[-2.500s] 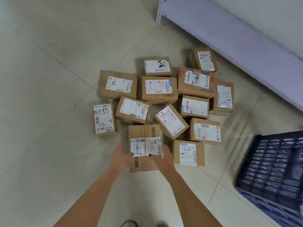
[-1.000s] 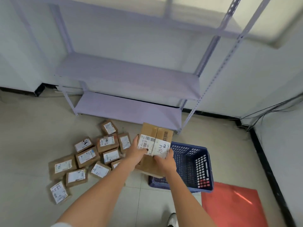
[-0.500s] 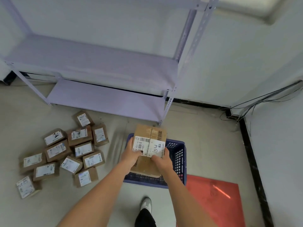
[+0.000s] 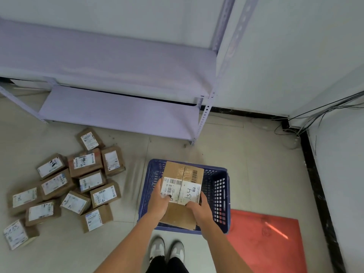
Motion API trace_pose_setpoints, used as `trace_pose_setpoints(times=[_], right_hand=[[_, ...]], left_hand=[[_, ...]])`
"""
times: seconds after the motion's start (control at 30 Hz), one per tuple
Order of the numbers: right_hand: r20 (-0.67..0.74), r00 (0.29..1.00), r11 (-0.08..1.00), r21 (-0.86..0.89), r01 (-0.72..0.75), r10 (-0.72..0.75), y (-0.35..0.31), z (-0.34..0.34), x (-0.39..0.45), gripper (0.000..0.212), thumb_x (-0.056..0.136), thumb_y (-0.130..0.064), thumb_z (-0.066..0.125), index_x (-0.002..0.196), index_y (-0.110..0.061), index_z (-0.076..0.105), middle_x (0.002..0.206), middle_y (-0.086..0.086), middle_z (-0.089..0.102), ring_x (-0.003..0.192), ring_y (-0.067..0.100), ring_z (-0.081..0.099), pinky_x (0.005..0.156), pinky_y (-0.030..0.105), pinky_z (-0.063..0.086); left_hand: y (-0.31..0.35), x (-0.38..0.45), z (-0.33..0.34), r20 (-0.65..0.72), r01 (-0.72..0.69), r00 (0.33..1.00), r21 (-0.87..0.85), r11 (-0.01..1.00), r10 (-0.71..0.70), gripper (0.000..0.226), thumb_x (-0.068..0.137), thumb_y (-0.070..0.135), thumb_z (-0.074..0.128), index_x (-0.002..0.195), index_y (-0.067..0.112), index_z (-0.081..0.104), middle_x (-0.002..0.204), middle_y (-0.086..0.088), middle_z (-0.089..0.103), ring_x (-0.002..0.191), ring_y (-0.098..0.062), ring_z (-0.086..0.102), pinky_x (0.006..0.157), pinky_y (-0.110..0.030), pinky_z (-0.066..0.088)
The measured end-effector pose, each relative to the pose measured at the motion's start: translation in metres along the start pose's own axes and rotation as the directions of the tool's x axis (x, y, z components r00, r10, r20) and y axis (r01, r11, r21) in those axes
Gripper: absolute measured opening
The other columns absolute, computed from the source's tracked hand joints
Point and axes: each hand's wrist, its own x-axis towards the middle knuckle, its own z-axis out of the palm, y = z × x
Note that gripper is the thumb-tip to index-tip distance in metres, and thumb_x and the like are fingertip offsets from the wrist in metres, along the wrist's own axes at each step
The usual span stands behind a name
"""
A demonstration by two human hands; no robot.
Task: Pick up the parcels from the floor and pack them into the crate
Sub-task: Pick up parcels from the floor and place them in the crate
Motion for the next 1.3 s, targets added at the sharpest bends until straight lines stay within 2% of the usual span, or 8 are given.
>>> trace_pose_setpoints(times=[0.1, 0.27, 0.63, 0.77, 0.9, 1.1, 1.2, 1.3], right_hand=[[-0.008, 0.999, 0.999, 0.013, -0.043, 0.043, 0.023, 0.009, 0.042, 0.063, 0.083, -0.008, 0.059, 0.140, -0.025, 0.037, 0.106, -0.005, 0.057, 0.098, 0.014, 0.052, 0.087, 0.029, 0.041], [0.005, 0.993, 0.993, -0.033, -0.116, 0.116, 0.072, 0.029, 0.129, 0.069, 0.083, -0.006, 0.057, 0.144, -0.025, 0.032, 0.112, 0.001, 0.057, 0.105, 0.021, 0.053, 0.095, 0.035, 0.045], [0.071, 0.983, 0.981, -0.110, -0.161, 0.169, 0.175, 0.095, 0.323, 0.070, 0.083, -0.009, 0.058, 0.144, -0.032, 0.030, 0.101, -0.011, 0.056, 0.090, 0.009, 0.050, 0.061, 0.014, 0.036], [0.089, 0.985, 0.983, -0.120, -0.138, 0.149, 0.187, 0.117, 0.370, 0.070, 0.083, -0.015, 0.057, 0.144, -0.036, 0.028, 0.101, -0.013, 0.055, 0.087, 0.007, 0.052, 0.063, 0.020, 0.038], [0.108, 0.989, 0.985, -0.149, -0.088, 0.104, 0.189, 0.136, 0.399, 0.073, 0.084, -0.019, 0.058, 0.147, -0.035, 0.024, 0.117, -0.005, 0.055, 0.099, 0.015, 0.050, 0.071, 0.023, 0.039], [0.088, 0.994, 0.976, -0.216, -0.040, 0.060, 0.192, 0.162, 0.407, 0.078, 0.083, -0.023, 0.057, 0.147, -0.041, 0.015, 0.140, 0.004, 0.047, 0.113, 0.025, 0.055, 0.081, 0.030, 0.044], [0.078, 0.994, 0.976, -0.212, -0.052, 0.070, 0.192, 0.164, 0.408, 0.077, 0.082, -0.022, 0.056, 0.146, -0.043, 0.016, 0.136, 0.004, 0.051, 0.095, 0.019, 0.059, 0.070, 0.025, 0.046], [0.081, 0.993, 0.974, -0.216, -0.072, 0.092, 0.189, 0.160, 0.408, 0.076, 0.083, -0.021, 0.057, 0.146, -0.041, 0.019, 0.105, -0.003, 0.056, 0.070, 0.005, 0.053, 0.052, 0.018, 0.040]], left_hand=[[-0.033, 0.037, 0.015, 0.010, 0.009, 1.000, 0.027, 1.000, -0.009, 0.064, 0.089, -0.005, 0.047, 0.143, 0.021, 0.026, 0.137, -0.008, 0.049, 0.125, -0.024, 0.049, 0.092, -0.030, 0.047], [-0.101, 0.110, 0.042, 0.040, 0.037, 0.998, 0.104, 0.994, -0.041, 0.059, 0.091, 0.001, 0.047, 0.143, 0.021, 0.025, 0.140, -0.007, 0.048, 0.126, -0.025, 0.049, 0.095, -0.033, 0.046], [-0.247, 0.265, 0.085, -0.003, 0.126, 0.992, 0.125, 0.984, -0.127, 0.068, 0.090, -0.002, 0.045, 0.146, 0.022, 0.017, 0.141, -0.005, 0.048, 0.125, -0.023, 0.049, 0.102, -0.035, 0.038], [-0.267, 0.307, 0.096, -0.062, 0.142, 0.989, 0.171, 0.975, -0.134, 0.067, 0.089, 0.001, 0.047, 0.145, 0.023, 0.018, 0.142, -0.005, 0.044, 0.125, -0.025, 0.048, 0.103, -0.038, 0.041], [-0.274, 0.327, 0.104, -0.102, 0.153, 0.987, 0.315, 0.937, -0.127, 0.072, 0.090, 0.011, 0.049, 0.148, 0.021, 0.007, 0.148, -0.011, 0.024, 0.127, -0.029, 0.041, 0.102, -0.042, 0.041], [-0.276, 0.335, 0.110, -0.033, 0.081, 0.997, 0.431, 0.899, -0.074, 0.068, 0.093, 0.007, 0.041, 0.148, 0.017, 0.002, 0.157, -0.007, 0.005, 0.145, -0.024, 0.008, 0.118, -0.038, 0.018], [-0.279, 0.338, 0.111, 0.013, 0.048, 0.998, 0.460, 0.887, -0.061, 0.067, 0.094, 0.006, 0.039, 0.149, 0.017, 0.002, 0.158, -0.007, 0.002, 0.146, -0.023, 0.001, 0.119, -0.039, 0.015], [-0.283, 0.338, 0.109, 0.044, 0.018, 0.998, 0.501, 0.865, -0.046, 0.067, 0.094, 0.010, 0.042, 0.149, 0.019, 0.005, 0.158, -0.005, 0.001, 0.146, -0.024, 0.001, 0.118, -0.042, 0.018]])
